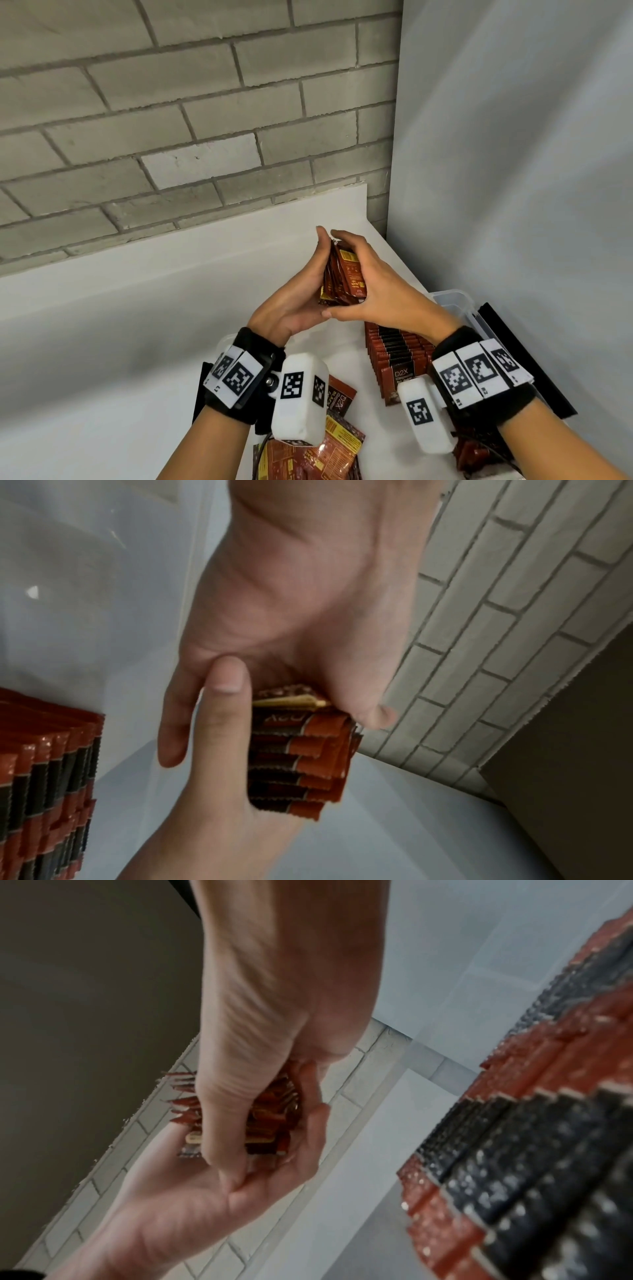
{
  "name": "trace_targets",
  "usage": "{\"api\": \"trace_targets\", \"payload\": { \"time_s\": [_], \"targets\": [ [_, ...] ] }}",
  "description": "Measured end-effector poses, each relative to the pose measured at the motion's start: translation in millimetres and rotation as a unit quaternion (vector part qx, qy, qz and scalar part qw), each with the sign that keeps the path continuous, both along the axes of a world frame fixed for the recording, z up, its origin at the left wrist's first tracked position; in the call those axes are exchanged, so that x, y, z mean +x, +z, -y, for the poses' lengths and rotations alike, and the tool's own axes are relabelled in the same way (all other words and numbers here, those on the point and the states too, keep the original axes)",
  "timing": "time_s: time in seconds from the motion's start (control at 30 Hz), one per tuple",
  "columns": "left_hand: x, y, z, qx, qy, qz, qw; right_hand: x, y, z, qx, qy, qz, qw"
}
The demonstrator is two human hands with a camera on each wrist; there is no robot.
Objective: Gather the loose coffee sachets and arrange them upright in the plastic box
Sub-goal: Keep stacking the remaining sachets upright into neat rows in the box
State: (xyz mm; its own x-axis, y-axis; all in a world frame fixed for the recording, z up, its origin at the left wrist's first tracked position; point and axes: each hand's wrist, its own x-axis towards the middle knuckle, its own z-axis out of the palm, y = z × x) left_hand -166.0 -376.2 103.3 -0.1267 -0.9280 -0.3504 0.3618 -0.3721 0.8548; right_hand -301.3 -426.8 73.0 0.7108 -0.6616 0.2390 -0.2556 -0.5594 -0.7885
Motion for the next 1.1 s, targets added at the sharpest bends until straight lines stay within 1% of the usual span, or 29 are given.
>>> {"api": "trace_targets", "payload": {
  "time_s": [0.1,0.3,0.43,0.63,0.7,0.73,0.8,0.9,0.97,1.03,1.1],
  "targets": [
    [-0.7,-0.4,0.5,0.010,0.003,-0.027,1.000,1.4,0.6,-2.2,-0.017,-0.014,0.006,1.000],
    [2.9,-1.7,1.6,0.036,0.023,-0.075,0.996,2.1,1.2,-4.0,-0.005,0.006,0.020,1.000],
    [5.1,-3.8,3.8,0.034,0.005,-0.068,0.997,2.0,0.1,-2.0,-0.036,-0.014,0.011,0.999],
    [4.9,-11.4,3.6,-0.016,-0.014,-0.006,1.000,3.8,-4.5,3.8,-0.100,-0.027,0.012,0.995],
    [4.8,-13.8,4.2,-0.031,-0.003,-0.011,0.999,3.5,-5.5,4.9,-0.120,-0.034,-0.002,0.992],
    [5.8,-15.4,4.7,-0.039,0.007,-0.017,0.999,3.2,-4.7,5.0,-0.113,-0.039,-0.010,0.993],
    [7.5,-16.9,5.3,-0.054,0.022,-0.036,0.998,2.2,0.5,4.1,-0.048,-0.050,-0.001,0.998],
    [9.1,-20.4,6.7,-0.072,0.053,-0.083,0.993,-1.3,5.4,7.0,0.065,-0.081,0.081,0.991],
    [10.2,-21.2,7.4,-0.083,0.072,-0.111,0.988,-4.8,7.3,10.3,0.118,-0.096,0.112,0.982],
    [9.8,-21.9,7.6,-0.085,0.081,-0.123,0.985,-7.3,7.5,13.6,0.150,-0.097,0.119,0.977],
    [9.1,-23.1,8.2,-0.084,0.092,-0.127,0.984,-6.3,5.3,15.7,0.144,-0.088,0.121,0.978]
  ]
}}
